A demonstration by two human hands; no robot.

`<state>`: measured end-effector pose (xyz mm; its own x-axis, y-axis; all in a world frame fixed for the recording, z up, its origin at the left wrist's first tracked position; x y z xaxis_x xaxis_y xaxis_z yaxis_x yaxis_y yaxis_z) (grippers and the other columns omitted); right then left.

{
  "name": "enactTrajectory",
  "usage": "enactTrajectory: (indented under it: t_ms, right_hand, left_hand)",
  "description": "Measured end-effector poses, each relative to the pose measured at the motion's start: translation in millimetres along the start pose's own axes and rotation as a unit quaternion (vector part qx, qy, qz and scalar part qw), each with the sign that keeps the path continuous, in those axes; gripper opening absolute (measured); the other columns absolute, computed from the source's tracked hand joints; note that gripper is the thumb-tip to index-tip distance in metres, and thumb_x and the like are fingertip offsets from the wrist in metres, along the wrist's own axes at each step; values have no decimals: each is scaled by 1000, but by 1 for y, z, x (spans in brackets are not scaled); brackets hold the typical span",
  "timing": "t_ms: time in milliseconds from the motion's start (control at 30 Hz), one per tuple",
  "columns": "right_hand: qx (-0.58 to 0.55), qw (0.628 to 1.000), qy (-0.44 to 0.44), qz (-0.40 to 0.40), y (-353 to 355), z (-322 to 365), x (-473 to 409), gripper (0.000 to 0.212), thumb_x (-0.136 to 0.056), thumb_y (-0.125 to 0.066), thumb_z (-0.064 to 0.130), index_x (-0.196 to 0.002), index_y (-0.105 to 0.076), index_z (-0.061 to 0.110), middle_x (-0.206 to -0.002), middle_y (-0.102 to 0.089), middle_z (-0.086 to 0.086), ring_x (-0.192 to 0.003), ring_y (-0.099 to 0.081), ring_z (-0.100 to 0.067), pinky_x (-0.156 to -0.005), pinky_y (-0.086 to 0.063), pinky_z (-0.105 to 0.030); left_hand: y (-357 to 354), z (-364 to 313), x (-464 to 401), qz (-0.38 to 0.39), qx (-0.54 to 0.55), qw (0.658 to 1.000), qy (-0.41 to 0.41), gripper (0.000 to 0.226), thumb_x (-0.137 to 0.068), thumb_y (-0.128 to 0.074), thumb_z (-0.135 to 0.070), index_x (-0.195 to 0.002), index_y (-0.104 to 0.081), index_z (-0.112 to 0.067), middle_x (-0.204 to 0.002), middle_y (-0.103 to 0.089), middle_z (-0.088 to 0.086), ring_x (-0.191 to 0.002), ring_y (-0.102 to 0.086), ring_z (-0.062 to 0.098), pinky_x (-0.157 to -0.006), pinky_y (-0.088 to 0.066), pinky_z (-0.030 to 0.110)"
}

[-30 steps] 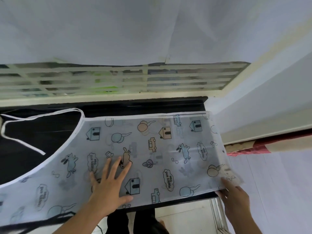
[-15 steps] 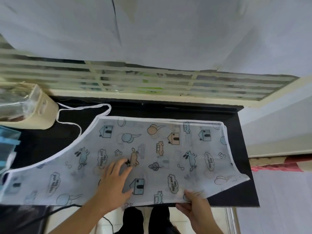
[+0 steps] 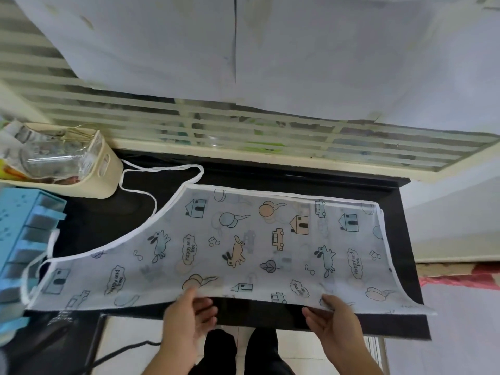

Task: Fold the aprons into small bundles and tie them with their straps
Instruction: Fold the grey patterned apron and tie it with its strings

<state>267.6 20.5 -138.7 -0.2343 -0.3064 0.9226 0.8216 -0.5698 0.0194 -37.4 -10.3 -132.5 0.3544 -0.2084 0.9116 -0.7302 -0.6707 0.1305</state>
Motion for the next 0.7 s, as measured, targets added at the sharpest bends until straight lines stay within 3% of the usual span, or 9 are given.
enactTrajectory:
  t_ms: [100, 267, 333, 433, 567, 700]
  right_hand:
    - [10, 999, 28, -24, 6, 14, 5, 9, -98, -61, 16, -97, -63, 7, -70, -71, -17, -50, -68, -27, -46, -54, -28]
    - [-40, 996, 66, -46, 12, 49, 6, 9, -97, -59, 17, -93, -59, 8, -61, -63, -12, -53, -58, -25, -48, -48, -29]
    - [-71, 993, 80, -43, 9, 68, 7, 9, -98, -59, 17, -96, -59, 8, -65, -63, -14, -53, -57, -24, -45, -49, -28]
    - [-96, 990, 101, -33, -1, 100, 6, 14, -99, -60, 18, -104, -62, 5, -71, -63, -13, -55, -57, -22, -54, -49, -30]
    - [-98, 987, 124, -27, -20, 141, -3, 19, -98, -60, 21, -109, -62, 6, -74, -66, -11, -53, -59, -19, -47, -49, -24]
    - [-71, 988, 133, -40, -40, 171, -23, 22, -99, -58, 25, -101, -64, 4, -86, -75, -17, -53, -65, -20, -46, -53, -23]
  left_hand:
    - [12, -33, -8, -54, 59, 996, -49, 25, -103, -60, -24, -82, -59, -9, -75, -62, 10, -68, -61, 25, -64, -53, 39]
    - [11, -88, 1, -66, 68, 987, -131, 21, -101, -60, -23, -83, -62, -12, -74, -63, 7, -69, -62, 22, -72, -56, 39]
    - [0, -107, 4, -51, 57, 984, -159, 20, -101, -61, -23, -84, -64, -12, -73, -65, 6, -69, -63, 21, -74, -57, 39]
    - [-19, -133, -1, -35, 50, 981, -185, 17, -100, -63, -22, -85, -65, -14, -72, -66, 4, -71, -65, 20, -78, -58, 38]
    - [-49, -166, -13, -31, 11, 975, -218, 18, -101, -62, -25, -87, -68, -14, -83, -72, 6, -82, -69, 21, -85, -57, 37]
    - [-82, -188, -35, -23, -16, 973, -229, 20, -103, -59, -27, -90, -69, -15, -93, -76, 7, -90, -71, 20, -92, -57, 39]
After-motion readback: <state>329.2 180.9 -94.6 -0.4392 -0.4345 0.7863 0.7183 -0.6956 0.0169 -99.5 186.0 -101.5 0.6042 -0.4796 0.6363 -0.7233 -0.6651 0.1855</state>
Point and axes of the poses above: each hand's wrist, its own x-axis away from the middle knuckle, its own y-axis out of the back of the hand, z = x × y, the point moved 5 cm from there along -x, towards the middle knuckle
